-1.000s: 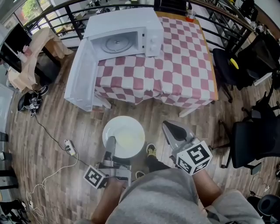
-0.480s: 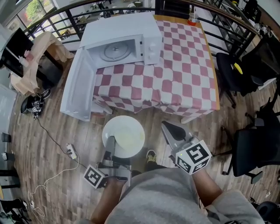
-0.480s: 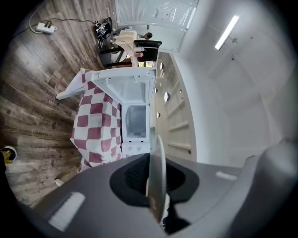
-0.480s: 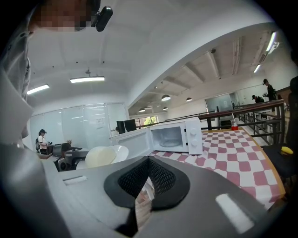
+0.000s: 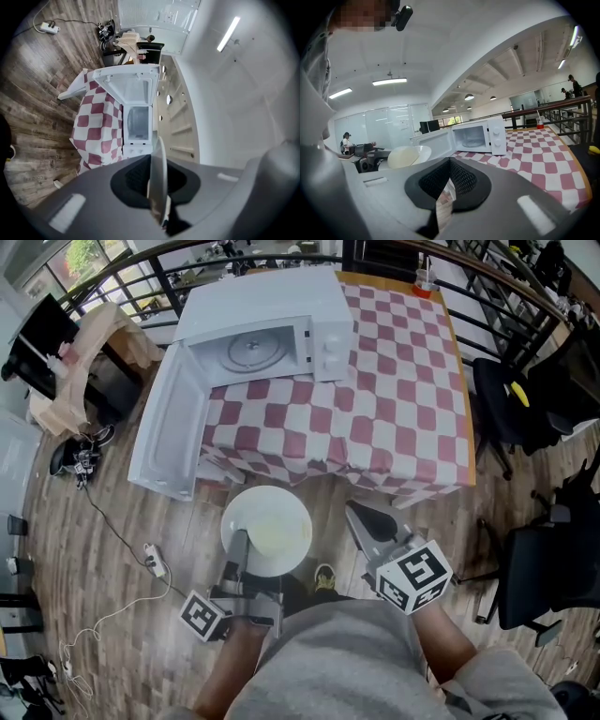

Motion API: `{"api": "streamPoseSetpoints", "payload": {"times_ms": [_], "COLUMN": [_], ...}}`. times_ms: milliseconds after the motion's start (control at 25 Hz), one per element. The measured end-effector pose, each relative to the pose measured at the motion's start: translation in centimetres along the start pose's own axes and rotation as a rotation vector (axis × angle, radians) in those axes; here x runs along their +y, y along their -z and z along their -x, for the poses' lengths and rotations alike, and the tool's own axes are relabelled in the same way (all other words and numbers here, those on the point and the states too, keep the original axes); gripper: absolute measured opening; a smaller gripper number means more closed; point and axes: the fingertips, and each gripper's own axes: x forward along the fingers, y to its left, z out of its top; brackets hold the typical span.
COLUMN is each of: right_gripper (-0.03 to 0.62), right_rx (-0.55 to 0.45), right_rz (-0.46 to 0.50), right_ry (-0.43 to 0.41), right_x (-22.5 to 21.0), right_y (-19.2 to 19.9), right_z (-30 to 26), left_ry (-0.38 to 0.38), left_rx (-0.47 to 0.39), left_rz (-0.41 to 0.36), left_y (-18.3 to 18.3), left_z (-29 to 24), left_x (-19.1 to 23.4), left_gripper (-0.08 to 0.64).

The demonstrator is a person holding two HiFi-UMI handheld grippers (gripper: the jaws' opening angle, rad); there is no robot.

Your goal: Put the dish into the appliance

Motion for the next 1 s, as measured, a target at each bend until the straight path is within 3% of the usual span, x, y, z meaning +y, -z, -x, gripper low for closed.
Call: {"api": "streamPoseSetpoints", "payload": {"times_ms": [1000], "right_gripper": [-0.005], "right_rx": [0.013], "right_rz": [-0.008], "right_ry": [0.029], "right_x": [-3.4], "right_y": [-0.7], "right_z": [-4.6], "left_ry": [-0.026], "left_rx": [0.056], "left_rz": [0.009], "left_y": [-1.3], "left_z": [-6.4], "left_x": [2.1], "left_gripper": [0.032]}}
